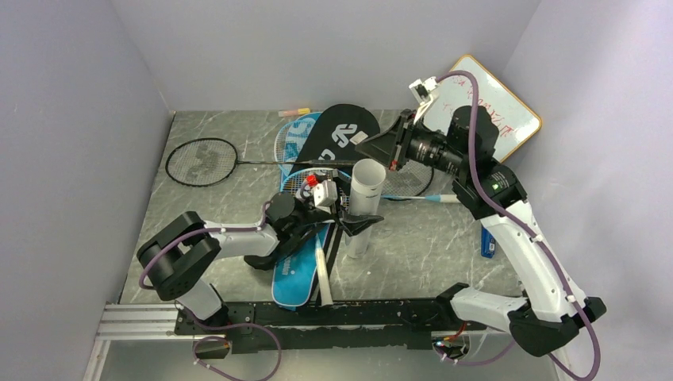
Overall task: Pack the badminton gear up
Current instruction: Close the lid on the shuttle tube.
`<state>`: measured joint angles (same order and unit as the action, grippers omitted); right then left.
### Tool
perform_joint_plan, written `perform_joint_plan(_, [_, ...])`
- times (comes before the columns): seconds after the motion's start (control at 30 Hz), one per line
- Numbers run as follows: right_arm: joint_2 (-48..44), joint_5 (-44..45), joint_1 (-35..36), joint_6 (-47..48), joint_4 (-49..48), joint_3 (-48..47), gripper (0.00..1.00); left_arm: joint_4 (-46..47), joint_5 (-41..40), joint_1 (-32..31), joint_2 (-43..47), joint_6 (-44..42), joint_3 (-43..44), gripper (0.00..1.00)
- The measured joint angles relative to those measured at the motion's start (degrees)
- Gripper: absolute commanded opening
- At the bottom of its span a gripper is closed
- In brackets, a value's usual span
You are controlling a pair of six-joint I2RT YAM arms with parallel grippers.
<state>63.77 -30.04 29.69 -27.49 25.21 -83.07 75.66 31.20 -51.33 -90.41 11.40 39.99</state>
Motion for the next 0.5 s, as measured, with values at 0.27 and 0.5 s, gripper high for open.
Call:
perform_joint_plan(0.27, [-2.19, -4.48, 0.11, -1.68, -5.60, 2.71, 0.00, -3.87, -0.04, -0.02, 0.26, -1.29, 0.26, 0.78])
perform_joint_plan(0.5, [-2.32, -4.66, 0.48, 0.39, -4.98, 6.56, 0.00, -4.24, -0.02, -0.02, 0.26, -1.22, 0.48, 0.72])
